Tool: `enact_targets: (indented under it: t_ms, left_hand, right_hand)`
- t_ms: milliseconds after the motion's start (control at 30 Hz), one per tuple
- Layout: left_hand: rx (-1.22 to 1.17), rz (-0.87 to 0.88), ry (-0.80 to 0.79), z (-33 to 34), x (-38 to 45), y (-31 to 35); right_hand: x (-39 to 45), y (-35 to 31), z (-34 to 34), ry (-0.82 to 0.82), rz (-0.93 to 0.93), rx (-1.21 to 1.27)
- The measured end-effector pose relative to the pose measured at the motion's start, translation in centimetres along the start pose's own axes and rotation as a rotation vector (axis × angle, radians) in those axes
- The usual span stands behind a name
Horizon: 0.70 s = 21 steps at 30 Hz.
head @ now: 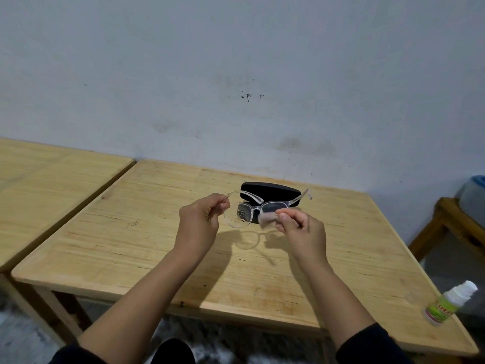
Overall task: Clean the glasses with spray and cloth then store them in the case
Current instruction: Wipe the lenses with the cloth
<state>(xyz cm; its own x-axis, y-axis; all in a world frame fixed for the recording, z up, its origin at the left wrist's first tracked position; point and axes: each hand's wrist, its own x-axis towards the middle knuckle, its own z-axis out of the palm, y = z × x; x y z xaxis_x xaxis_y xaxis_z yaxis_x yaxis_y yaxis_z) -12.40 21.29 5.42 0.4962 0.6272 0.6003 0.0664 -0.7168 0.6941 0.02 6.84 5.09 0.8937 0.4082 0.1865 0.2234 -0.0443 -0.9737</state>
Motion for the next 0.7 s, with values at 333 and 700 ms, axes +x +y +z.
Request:
enact_targets:
  t_ms: [333,700]
  left_hand:
    - [-0.04,0.159,-0.031,1.4,-2.2,0.9]
    - [-0.065,0.27,-0.053,1.6,-1.8,1.8]
  right_hand:
    - [-1.4,-1.6,2.6,0.506,0.105,0.473]
    - [-0.3,-1.8,1.5,0.41,0.017,0.399]
